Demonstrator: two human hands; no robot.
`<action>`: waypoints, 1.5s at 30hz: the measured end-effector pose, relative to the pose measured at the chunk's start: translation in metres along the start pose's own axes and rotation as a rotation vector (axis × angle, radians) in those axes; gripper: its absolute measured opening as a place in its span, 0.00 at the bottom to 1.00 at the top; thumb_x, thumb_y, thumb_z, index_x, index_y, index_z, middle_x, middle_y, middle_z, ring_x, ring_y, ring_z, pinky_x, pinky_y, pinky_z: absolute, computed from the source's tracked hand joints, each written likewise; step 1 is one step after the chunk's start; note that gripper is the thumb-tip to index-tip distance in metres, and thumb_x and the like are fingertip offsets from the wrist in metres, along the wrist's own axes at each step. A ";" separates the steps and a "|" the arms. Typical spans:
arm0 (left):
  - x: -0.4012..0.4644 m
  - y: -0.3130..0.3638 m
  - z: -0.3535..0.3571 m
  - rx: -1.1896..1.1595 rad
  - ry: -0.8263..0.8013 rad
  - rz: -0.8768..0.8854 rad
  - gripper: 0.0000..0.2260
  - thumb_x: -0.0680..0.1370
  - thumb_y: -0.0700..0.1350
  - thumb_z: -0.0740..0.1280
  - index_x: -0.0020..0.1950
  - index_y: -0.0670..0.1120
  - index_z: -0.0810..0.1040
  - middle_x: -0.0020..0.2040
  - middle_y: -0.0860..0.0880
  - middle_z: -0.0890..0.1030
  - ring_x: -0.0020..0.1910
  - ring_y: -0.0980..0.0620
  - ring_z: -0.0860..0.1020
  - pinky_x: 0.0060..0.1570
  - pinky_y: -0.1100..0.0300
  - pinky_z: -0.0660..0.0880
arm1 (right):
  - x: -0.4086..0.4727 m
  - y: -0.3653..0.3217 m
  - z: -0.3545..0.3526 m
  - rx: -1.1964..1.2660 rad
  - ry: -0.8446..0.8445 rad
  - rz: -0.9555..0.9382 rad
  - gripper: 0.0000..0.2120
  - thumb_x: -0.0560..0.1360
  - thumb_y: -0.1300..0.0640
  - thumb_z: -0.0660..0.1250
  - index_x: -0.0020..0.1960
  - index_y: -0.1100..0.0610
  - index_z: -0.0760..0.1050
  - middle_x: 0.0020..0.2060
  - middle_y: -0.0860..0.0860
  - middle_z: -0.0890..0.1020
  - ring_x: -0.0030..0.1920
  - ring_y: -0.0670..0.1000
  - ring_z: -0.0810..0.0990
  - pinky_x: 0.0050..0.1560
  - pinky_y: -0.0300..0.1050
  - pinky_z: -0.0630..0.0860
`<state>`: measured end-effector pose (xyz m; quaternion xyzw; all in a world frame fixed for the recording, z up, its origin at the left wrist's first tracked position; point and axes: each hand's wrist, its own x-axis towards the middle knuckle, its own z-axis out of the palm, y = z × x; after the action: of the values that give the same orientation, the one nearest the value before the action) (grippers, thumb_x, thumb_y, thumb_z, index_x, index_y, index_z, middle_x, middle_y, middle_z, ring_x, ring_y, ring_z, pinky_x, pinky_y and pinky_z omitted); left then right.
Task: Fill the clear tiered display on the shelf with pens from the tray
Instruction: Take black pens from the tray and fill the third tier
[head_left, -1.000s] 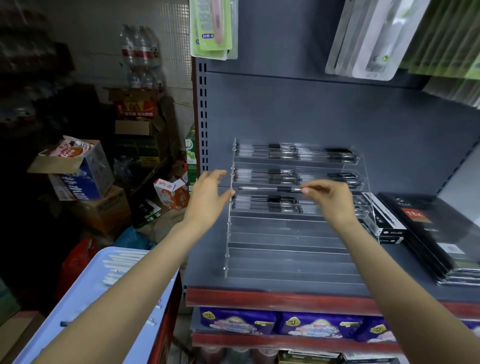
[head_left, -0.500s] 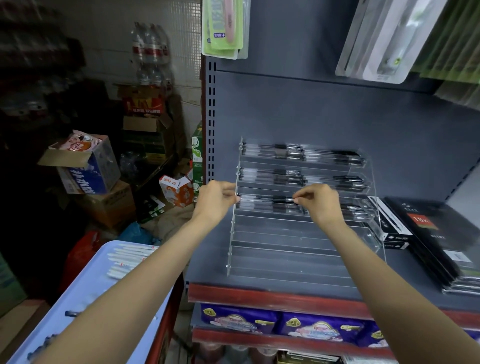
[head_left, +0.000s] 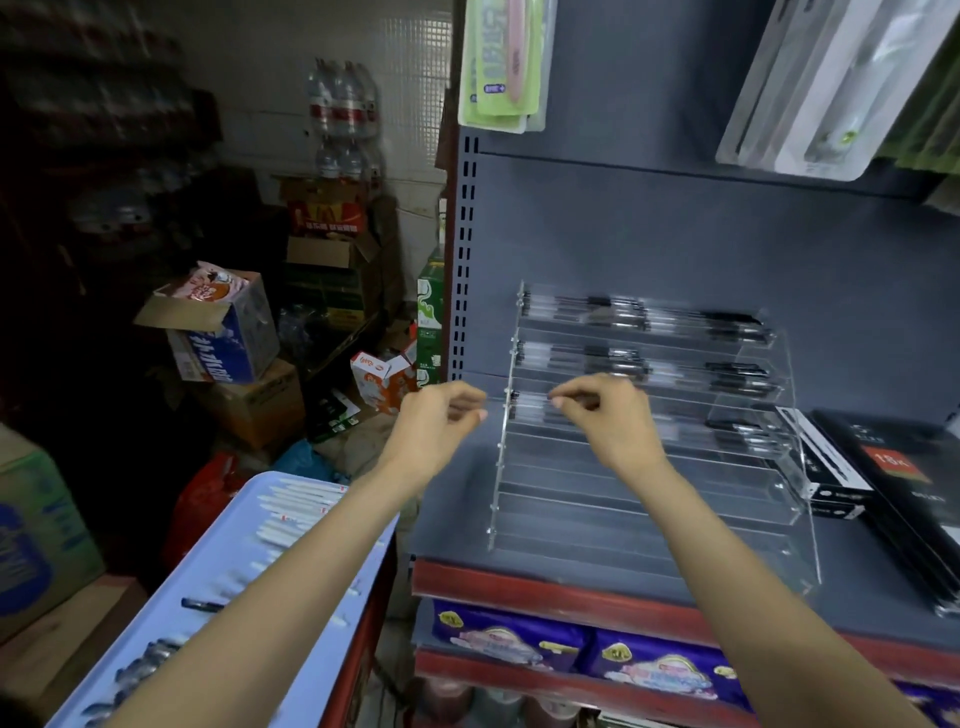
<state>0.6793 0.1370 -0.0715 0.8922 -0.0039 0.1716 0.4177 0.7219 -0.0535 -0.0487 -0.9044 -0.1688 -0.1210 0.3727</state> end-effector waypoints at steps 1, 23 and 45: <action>-0.007 -0.005 -0.007 0.021 -0.020 0.006 0.10 0.76 0.41 0.67 0.57 0.44 0.80 0.51 0.50 0.83 0.46 0.59 0.78 0.48 0.75 0.72 | -0.006 -0.011 0.009 0.050 0.004 -0.012 0.05 0.73 0.61 0.69 0.47 0.57 0.83 0.40 0.48 0.81 0.40 0.46 0.77 0.39 0.21 0.67; -0.151 -0.333 -0.176 0.323 -0.579 -0.253 0.16 0.80 0.38 0.58 0.68 0.43 0.71 0.70 0.43 0.71 0.66 0.44 0.72 0.64 0.54 0.69 | -0.155 -0.135 0.361 -0.224 -0.667 0.364 0.19 0.80 0.59 0.58 0.71 0.56 0.66 0.68 0.56 0.68 0.60 0.59 0.75 0.60 0.52 0.73; -0.151 -0.365 -0.153 0.116 -0.670 -0.055 0.07 0.75 0.42 0.69 0.50 0.40 0.79 0.49 0.45 0.79 0.48 0.49 0.77 0.48 0.64 0.70 | -0.170 -0.126 0.376 -0.318 -0.449 0.463 0.07 0.76 0.64 0.62 0.47 0.59 0.79 0.51 0.58 0.76 0.50 0.58 0.77 0.45 0.48 0.73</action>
<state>0.5460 0.4686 -0.2988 0.9211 -0.1068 -0.1424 0.3461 0.5522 0.2624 -0.2879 -0.9694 -0.0163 0.1438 0.1985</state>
